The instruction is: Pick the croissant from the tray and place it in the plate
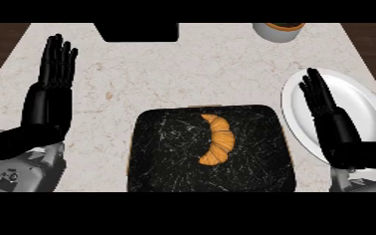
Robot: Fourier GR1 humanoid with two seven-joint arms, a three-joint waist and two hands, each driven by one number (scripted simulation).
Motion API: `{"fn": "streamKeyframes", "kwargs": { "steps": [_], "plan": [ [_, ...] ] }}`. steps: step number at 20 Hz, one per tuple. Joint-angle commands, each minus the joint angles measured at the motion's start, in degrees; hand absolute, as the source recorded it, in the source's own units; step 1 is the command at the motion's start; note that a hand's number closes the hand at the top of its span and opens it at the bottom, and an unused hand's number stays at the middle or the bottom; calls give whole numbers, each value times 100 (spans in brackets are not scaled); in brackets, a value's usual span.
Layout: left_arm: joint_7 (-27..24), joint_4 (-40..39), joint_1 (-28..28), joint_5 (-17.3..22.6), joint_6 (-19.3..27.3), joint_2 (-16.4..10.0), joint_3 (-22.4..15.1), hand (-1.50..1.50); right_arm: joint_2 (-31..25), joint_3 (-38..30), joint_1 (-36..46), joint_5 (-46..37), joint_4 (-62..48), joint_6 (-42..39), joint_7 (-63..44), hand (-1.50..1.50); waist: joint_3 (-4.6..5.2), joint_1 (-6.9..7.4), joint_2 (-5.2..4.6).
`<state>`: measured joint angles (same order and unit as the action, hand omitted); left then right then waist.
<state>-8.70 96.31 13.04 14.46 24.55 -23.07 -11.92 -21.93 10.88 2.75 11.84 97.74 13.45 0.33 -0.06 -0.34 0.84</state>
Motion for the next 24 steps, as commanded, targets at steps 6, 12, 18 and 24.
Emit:
{"fn": "streamKeyframes", "kwargs": {
  "steps": [6, 12, 18, 24],
  "plan": [
    [1628, -1320, -1207, 593, -504, 146, -647, 0, -451, -786, 1434, 168, 321, -89, -248, 150, 17, 127, -165],
    [1787, -1294, -1209, 875, -933, 326, -775, 0, -24, -716, 808, -1598, -392, 1719, 16, -150, 3, 49, -98],
    [1673, -1679, -1209, 631, -1095, 512, -527, 0, -237, -678, -160, -1544, 951, 988, -12, -150, 8, -1, -76],
    [1837, -1550, -1145, 602, -935, 619, -604, 0, -1307, -16, -77, -2135, 1138, -29, -1527, -150, 24, -12, -77]
  ]
}}
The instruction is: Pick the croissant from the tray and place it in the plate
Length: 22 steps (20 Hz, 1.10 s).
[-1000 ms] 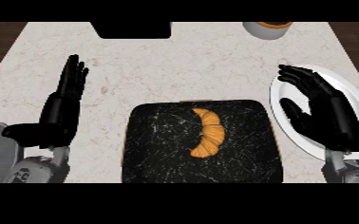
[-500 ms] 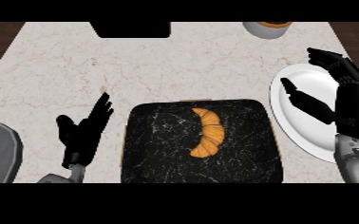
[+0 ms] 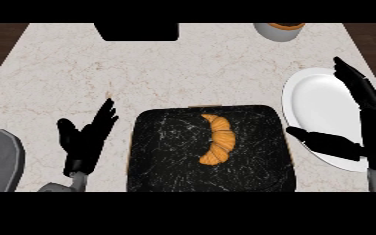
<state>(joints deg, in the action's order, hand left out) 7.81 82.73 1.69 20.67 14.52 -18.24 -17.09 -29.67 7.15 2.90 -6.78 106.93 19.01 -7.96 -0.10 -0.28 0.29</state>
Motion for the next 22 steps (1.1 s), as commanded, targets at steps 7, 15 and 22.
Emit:
{"fn": "streamKeyframes", "kwargs": {
  "steps": [7, 15, 22],
  "plan": [
    [108, -278, -4, 7, -120, 67, 60, 0, -1001, 1123, 721, -612, 1153, -1695, -2985, -150, 29, 52, -24],
    [-11, -21, -287, -178, -204, 191, 12, 0, 263, 2267, 1750, -1737, 372, -1948, -4280, -150, 15, 122, -33],
    [123, -404, 39, -315, -241, 293, 262, 0, 909, 2544, 1696, -2202, 13, -2295, -4686, -150, 12, 42, -34]
  ]
}}
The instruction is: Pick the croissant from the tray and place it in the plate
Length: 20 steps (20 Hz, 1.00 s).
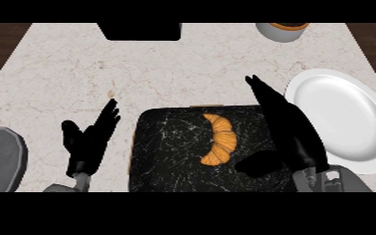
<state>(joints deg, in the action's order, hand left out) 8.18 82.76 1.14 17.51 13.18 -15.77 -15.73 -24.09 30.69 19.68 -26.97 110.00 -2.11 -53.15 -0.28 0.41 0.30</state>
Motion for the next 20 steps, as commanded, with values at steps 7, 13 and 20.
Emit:
{"fn": "streamKeyframes", "kwargs": {
  "steps": [7, 13, 20],
  "plan": [
    [198, 77, -302, -198, -88, 246, 29, 0, 1042, 409, -318, -524, -340, -262, -236, -150, 28, -26, -26],
    [122, -73, -320, -186, -468, 79, 364, 0, 1447, 568, -354, -1223, -1039, -65, 111, -150, 28, -19, -29],
    [54, -107, -382, -410, -382, 374, 339, 0, 1533, 281, -272, -1592, -1367, -417, -35, -150, 28, -26, -30]
  ]
}}
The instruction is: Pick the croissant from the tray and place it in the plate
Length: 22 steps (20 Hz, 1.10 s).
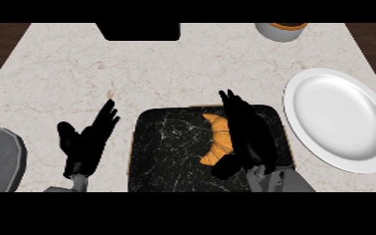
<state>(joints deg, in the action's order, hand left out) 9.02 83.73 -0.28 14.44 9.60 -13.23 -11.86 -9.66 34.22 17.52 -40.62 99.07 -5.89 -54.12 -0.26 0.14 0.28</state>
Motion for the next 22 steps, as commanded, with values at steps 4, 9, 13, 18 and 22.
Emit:
{"fn": "streamKeyframes", "kwargs": {
  "steps": [4, 9, 13, 18, 22],
  "plan": [
    [-265, -402, -308, -195, -193, 205, -30, 0, 264, -38, -176, -394, -499, -43, 192, -150, 27, 0, -29],
    [194, -257, -6, -209, -134, 260, 151, 0, 657, -24, -190, -621, -1172, 125, 537, -150, 26, 7, -30],
    [153, -453, 183, -137, -431, -4, 423, 0, 353, -291, 113, -325, -1330, -669, 770, 150, 28, 1, -37],
    [546, 59, 19, -215, -380, 12, 460, 0, 394, -230, 47, -837, -1458, -379, 1306, 150, 25, 7, -27],
    [719, -24, 179, -389, -164, 337, 297, 0, 464, -103, -198, -1131, -1307, -302, 1237, 150, 25, -17, -25]
  ]
}}
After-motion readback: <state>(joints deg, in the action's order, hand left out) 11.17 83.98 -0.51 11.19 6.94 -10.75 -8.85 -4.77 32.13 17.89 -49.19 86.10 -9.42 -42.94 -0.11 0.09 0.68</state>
